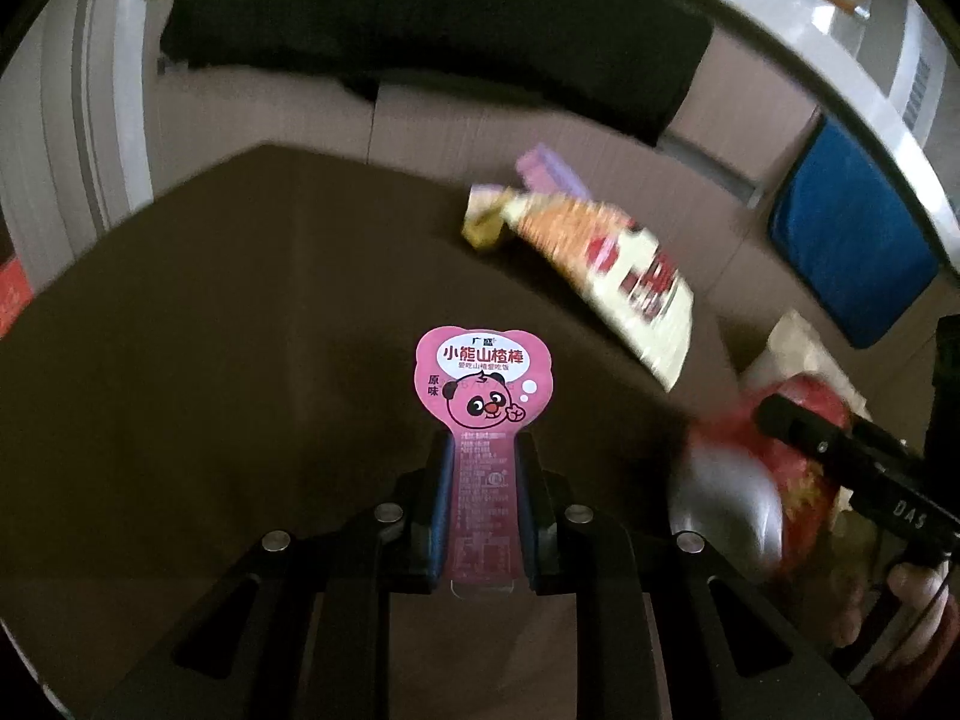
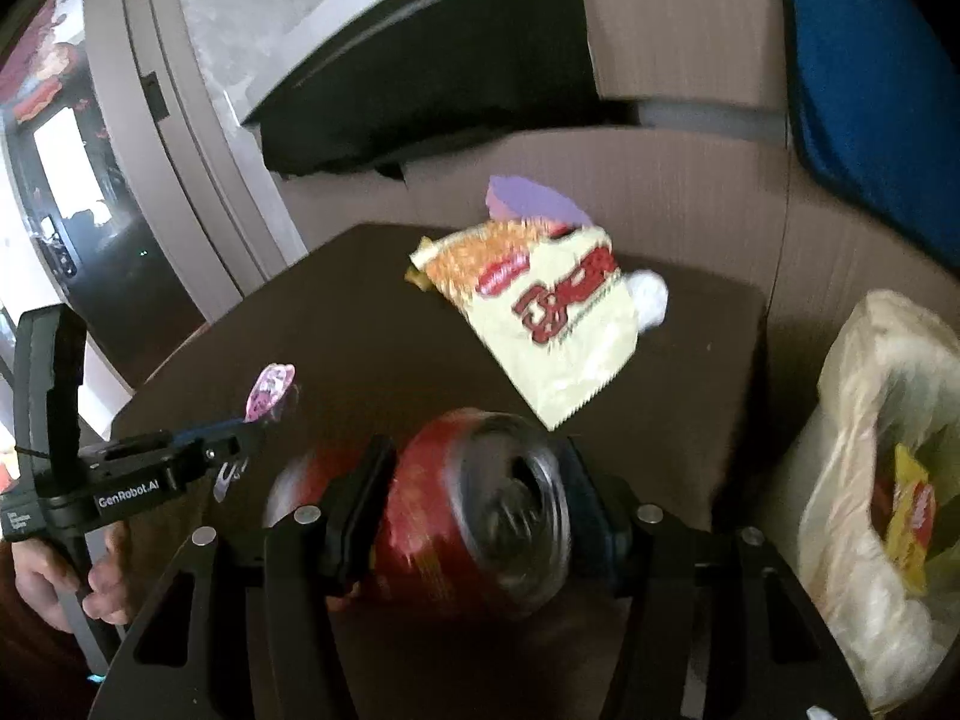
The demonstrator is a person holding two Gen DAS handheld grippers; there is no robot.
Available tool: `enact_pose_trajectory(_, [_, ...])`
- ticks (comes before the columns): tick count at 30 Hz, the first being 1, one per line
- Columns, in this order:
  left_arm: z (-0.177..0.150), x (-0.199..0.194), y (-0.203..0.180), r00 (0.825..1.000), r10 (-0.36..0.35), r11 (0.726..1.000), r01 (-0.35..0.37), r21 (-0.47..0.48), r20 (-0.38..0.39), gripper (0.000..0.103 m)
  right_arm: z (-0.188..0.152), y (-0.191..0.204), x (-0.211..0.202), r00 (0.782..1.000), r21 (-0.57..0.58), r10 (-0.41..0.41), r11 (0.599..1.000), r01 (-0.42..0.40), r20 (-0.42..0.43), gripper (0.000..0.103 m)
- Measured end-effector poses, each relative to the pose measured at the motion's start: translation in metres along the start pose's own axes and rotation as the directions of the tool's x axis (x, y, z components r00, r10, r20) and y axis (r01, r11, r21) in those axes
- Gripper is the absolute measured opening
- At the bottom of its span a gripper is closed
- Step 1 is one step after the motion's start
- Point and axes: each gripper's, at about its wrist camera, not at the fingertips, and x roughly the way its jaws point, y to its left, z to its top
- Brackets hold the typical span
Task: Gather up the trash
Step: 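Carry the red can and pink candy stick up over the bin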
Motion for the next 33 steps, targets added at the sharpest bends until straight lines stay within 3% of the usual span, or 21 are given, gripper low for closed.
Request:
enact_pose_trajectory(6, [0.021,-0.023,-0.017,0.996,-0.002,1.000,0.000,0.024,0.086,0.020,0.017,-0.001,-0.020,0.998,-0.023,0.003,1.000,-0.002,0.068,0.047])
enact_pose_trajectory(7, [0.023,-0.025,-0.018,0.996,-0.001,1.000,-0.001,0.019,0.095,0.020,0.019,-0.003,-0.018,0.997,-0.019,0.017,1.000,-0.015,0.070,0.039])
enact_pose_trajectory(9, [0.023,-0.025,-0.016,0.995,0.004,1.000,-0.005,0.005,0.096,0.020,0.020,-0.008,-0.011,0.998,0.003,0.038,0.999,-0.038,0.052,0.030])
enact_pose_trajectory(13, [0.017,-0.022,-0.009,0.997,0.019,1.000,-0.017,-0.024,0.075,0.020,0.016,-0.014,0.010,0.997,0.022,0.071,0.997,-0.071,0.012,0.029])
enact_pose_trajectory(15, [0.014,-0.018,-0.003,0.998,0.024,0.999,-0.022,-0.041,0.054,0.020,0.014,-0.017,0.013,0.996,0.041,0.093,0.995,-0.093,0.015,0.031])
enact_pose_trajectory(16, [0.013,-0.017,-0.001,0.999,0.025,0.999,-0.023,-0.049,0.048,0.020,0.013,-0.017,0.012,0.995,0.050,0.101,0.994,-0.101,0.016,0.041])
enact_pose_trajectory(17, [0.013,-0.016,0.002,0.999,0.026,0.998,-0.023,-0.055,0.043,0.020,0.012,-0.018,0.012,0.994,0.054,0.111,0.992,-0.111,0.017,0.057])
enact_pose_trajectory(18, [0.012,-0.015,0.004,0.999,0.024,0.998,-0.022,-0.060,0.040,0.020,0.010,-0.018,0.010,0.993,0.052,0.112,0.992,-0.113,0.021,0.062])
enact_pose_trajectory(21, [0.009,-0.010,0.004,0.999,0.006,0.998,-0.004,-0.068,0.032,0.020,0.001,-0.019,0.010,0.997,0.072,0.079,0.994,-0.079,0.007,0.064])
enact_pose_trajectory(27, [0.005,-0.010,0.010,0.999,-0.013,0.997,0.015,-0.076,0.030,0.020,-0.019,-0.034,0.044,0.993,0.234,0.043,0.972,-0.016,-0.114,0.065])
enact_pose_trajectory(33, [0.002,-0.009,0.028,1.000,-0.011,0.993,0.014,-0.113,0.022,0.020,-0.006,-0.006,0.069,0.990,0.105,-0.009,0.994,0.024,-0.140,0.068])
